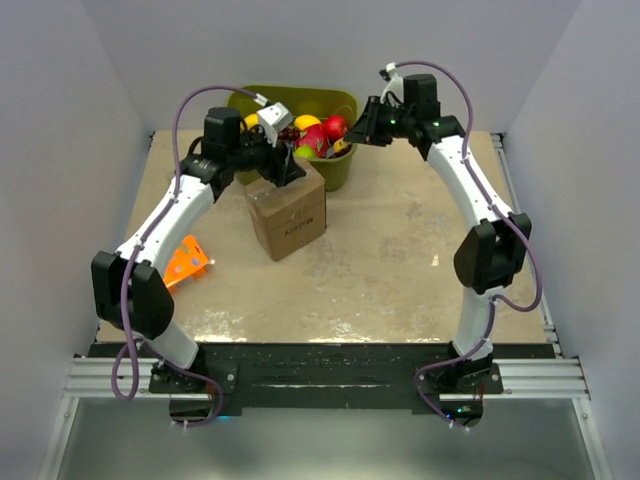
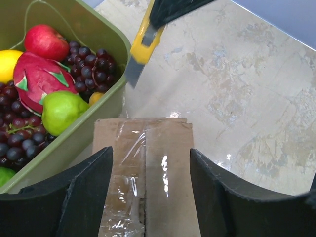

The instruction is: Unpack the express box

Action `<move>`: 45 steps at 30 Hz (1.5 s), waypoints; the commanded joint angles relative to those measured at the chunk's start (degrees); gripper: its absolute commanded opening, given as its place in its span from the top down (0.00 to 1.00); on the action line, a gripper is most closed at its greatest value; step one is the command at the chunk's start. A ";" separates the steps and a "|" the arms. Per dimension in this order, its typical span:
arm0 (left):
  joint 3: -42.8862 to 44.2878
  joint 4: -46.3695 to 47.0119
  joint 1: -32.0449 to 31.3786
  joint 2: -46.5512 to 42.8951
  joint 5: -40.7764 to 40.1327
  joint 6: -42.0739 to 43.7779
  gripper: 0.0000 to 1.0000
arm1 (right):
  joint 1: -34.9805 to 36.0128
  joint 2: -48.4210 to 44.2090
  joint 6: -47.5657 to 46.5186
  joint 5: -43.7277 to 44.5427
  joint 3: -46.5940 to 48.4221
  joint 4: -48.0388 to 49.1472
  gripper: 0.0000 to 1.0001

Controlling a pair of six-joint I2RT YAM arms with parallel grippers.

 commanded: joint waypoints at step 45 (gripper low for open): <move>-8.98 3.58 4.47 6.94 6.36 -10.94 0.40 | 2.84 -15.89 9.88 2.49 -24.10 28.35 1.00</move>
